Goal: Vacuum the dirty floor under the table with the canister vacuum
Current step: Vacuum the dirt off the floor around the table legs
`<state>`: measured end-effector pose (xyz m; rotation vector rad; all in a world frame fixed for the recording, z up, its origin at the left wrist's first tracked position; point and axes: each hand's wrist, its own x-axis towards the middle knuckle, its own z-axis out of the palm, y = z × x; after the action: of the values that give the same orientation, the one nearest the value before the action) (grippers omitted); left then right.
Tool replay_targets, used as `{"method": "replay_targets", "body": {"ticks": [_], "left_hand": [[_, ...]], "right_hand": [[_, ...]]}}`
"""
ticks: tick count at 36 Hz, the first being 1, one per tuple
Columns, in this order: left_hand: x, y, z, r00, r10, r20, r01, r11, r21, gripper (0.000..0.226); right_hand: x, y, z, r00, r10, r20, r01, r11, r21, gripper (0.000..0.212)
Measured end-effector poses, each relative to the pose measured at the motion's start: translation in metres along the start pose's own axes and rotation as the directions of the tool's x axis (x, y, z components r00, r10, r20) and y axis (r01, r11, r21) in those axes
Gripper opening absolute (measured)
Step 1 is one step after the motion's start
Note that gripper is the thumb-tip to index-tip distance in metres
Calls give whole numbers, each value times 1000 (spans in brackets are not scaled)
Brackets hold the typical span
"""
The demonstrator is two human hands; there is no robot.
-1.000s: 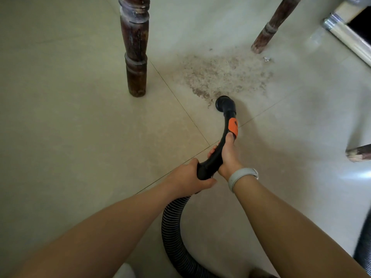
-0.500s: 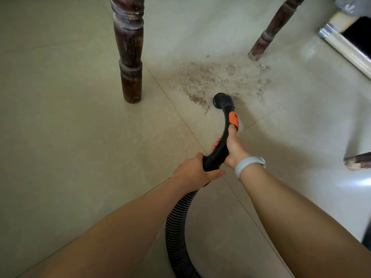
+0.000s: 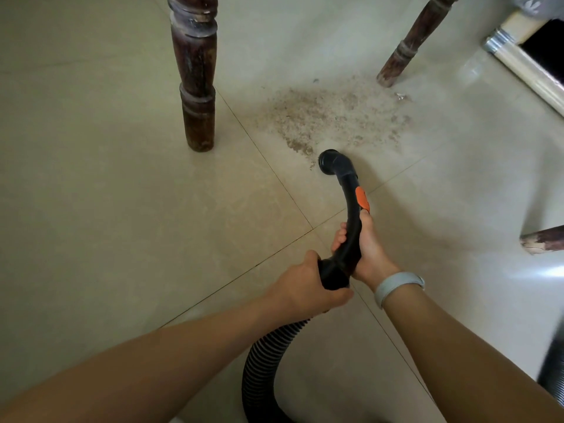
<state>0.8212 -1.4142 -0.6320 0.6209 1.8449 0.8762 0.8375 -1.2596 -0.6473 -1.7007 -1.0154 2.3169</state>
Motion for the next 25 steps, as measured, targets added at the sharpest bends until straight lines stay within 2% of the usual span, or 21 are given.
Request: {"method": "replay_targets", "body": {"ticks": [13, 18, 25], "left_hand": [[-23, -7, 5, 997, 3, -83, -2, 1000, 7, 51], [-14, -7, -5, 995, -7, -104, 1, 998, -59, 51], [3, -6, -15, 995, -1, -104, -5, 998, -58, 49]], "right_hand": [[-14, 15, 4, 997, 44, 60, -46, 998, 30, 48], [-3, 7, 19, 999, 23, 27, -21, 999, -48, 55], [7, -1, 26, 1000, -8, -16, 7, 1000, -17, 50]]}}
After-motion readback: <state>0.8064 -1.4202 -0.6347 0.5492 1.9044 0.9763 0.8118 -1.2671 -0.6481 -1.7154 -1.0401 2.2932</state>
